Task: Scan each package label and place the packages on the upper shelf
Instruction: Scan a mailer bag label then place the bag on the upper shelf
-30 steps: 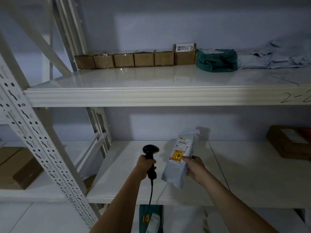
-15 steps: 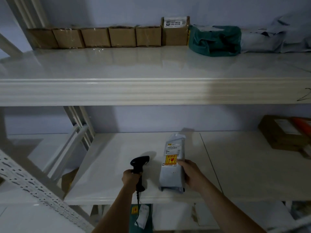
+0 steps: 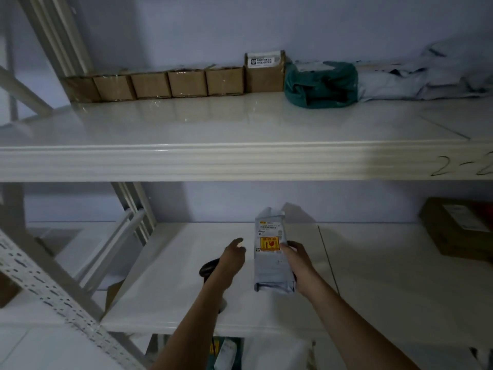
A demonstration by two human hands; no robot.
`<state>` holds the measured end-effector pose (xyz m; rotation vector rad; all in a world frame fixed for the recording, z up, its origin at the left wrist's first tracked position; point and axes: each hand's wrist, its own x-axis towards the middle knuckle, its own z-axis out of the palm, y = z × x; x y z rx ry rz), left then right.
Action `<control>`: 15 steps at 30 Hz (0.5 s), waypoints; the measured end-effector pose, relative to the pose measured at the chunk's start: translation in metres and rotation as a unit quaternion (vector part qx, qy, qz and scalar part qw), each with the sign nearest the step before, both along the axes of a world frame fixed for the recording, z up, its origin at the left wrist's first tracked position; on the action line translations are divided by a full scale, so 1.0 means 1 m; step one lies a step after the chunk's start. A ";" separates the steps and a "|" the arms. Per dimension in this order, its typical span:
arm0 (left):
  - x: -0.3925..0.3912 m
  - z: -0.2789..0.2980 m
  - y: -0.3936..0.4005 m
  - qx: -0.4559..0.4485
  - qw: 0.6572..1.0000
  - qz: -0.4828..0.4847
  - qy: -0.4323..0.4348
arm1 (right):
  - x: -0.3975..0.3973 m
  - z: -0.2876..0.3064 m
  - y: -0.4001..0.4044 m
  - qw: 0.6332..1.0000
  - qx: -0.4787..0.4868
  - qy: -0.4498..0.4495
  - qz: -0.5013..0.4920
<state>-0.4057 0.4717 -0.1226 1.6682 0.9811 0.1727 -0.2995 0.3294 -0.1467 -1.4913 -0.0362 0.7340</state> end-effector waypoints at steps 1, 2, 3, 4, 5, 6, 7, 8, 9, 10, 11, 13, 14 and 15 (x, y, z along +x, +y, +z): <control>0.005 0.010 -0.014 -0.060 0.997 -0.021 -0.038 | 0.002 0.006 -0.002 1.000 0.008 0.000 0.001; 0.009 0.019 -0.028 -0.107 0.991 -0.040 -0.072 | 0.003 0.012 -0.005 1.000 0.016 -0.003 0.004; 0.011 0.027 -0.041 -0.127 0.986 -0.050 -0.097 | 0.003 0.019 -0.009 1.000 0.022 -0.007 0.006; 0.014 0.034 -0.051 -0.129 0.983 -0.057 -0.116 | 0.003 0.026 -0.015 1.000 0.024 -0.015 0.002; 0.015 0.041 -0.060 -0.121 0.983 -0.056 -0.128 | 0.003 0.034 -0.023 0.999 0.023 -0.028 -0.002; 0.016 0.046 -0.068 -0.107 0.984 -0.054 -0.135 | 0.001 0.043 -0.032 0.999 0.020 -0.043 -0.004; 0.017 0.050 -0.076 -0.104 0.982 -0.052 -0.146 | 0.000 0.052 -0.040 0.998 0.018 -0.054 -0.005; 0.016 0.055 -0.084 -0.120 0.978 -0.047 -0.162 | -0.002 0.061 -0.050 0.998 0.018 -0.060 -0.005; 0.015 0.060 -0.094 -0.141 0.974 -0.038 -0.174 | -0.004 0.070 -0.058 0.998 0.017 -0.060 -0.008; 0.013 0.064 -0.104 -0.151 0.972 -0.034 -0.178 | -0.009 0.078 -0.067 0.998 0.015 -0.055 -0.015; 0.011 0.067 -0.115 -0.157 0.971 -0.034 -0.177 | -0.015 0.086 -0.076 0.998 0.013 -0.050 -0.025; 0.004 0.076 -0.139 -0.166 0.968 -0.051 -0.181 | -0.028 0.098 -0.094 0.998 0.010 -0.047 -0.045; 0.000 0.081 -0.150 -0.168 0.968 -0.055 -0.179 | -0.036 0.103 -0.103 0.997 0.009 -0.047 -0.055; -0.004 0.085 -0.162 -0.169 0.967 -0.059 -0.179 | -0.043 0.108 -0.114 0.997 0.005 -0.047 -0.064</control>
